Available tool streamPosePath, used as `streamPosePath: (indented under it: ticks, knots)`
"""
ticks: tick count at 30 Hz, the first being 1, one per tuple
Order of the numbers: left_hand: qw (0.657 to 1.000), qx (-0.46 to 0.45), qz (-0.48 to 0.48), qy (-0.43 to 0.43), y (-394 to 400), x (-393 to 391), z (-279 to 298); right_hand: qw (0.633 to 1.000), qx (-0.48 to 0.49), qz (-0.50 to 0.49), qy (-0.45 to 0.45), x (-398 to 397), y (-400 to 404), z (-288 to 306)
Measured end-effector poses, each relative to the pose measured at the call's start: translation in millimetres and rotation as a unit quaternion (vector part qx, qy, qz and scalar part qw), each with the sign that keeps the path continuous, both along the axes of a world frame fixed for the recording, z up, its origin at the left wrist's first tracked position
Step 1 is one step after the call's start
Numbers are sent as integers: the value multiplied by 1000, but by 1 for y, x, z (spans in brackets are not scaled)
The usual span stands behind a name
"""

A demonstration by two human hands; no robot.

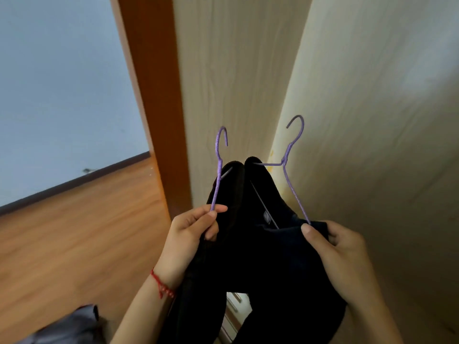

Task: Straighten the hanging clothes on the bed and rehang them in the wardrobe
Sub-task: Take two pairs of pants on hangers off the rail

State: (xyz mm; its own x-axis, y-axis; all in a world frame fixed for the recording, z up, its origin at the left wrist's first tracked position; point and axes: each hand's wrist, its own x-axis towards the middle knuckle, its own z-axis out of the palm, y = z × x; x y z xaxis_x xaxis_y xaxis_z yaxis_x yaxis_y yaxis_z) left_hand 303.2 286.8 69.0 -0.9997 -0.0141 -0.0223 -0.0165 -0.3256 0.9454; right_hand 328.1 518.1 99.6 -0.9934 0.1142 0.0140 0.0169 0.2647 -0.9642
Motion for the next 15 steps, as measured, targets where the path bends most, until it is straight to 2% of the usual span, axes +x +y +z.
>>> streamPosePath:
  ticks: [7, 15]
  knots:
    - [983, 20, 182, -29, 1, 85, -4, 986, 13, 161, 28, 17, -12, -9]
    - [934, -8, 356, -25, -40, 151, 38, 938, -1, 346, 23, 22, -75, 1]
